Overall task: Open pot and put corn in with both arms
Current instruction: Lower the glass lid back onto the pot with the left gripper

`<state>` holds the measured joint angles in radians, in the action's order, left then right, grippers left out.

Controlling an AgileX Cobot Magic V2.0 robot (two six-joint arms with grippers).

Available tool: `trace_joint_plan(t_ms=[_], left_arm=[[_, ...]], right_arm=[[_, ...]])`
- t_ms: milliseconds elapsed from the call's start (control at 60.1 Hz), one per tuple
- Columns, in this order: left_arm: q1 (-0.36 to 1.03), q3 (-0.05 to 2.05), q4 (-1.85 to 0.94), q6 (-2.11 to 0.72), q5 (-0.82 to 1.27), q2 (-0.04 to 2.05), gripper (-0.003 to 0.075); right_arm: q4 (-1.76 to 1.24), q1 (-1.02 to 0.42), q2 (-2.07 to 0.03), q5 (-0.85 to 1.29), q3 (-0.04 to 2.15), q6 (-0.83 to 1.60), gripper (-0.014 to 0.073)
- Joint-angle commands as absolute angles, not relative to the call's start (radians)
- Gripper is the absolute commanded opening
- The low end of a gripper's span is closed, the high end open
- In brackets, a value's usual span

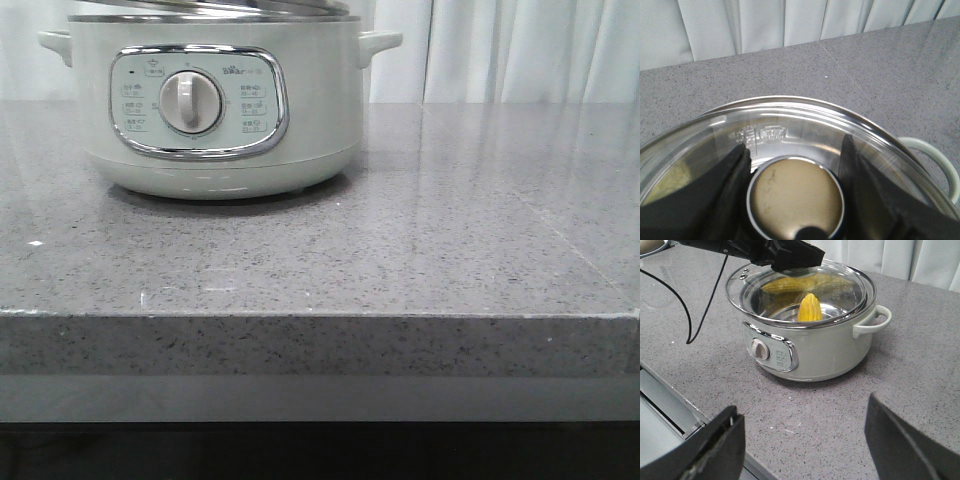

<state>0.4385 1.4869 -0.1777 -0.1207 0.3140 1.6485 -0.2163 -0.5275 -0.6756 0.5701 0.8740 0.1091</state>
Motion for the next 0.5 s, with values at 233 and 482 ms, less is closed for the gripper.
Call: trace_joint_plan(t_ms=[233, 482], left_arm=[[0.447, 1.537, -0.206, -0.126, 0.152, 1.631, 0.0186], [0.450, 1.537, -0.226, -0.126, 0.132, 1.638, 0.0186]], right_arm=[[-0.217, -0.521, -0.671, 0.506, 0.898, 0.111, 0.0518], [-0.217, -0.521, -0.671, 0.509, 0.898, 0.111, 0.0518]])
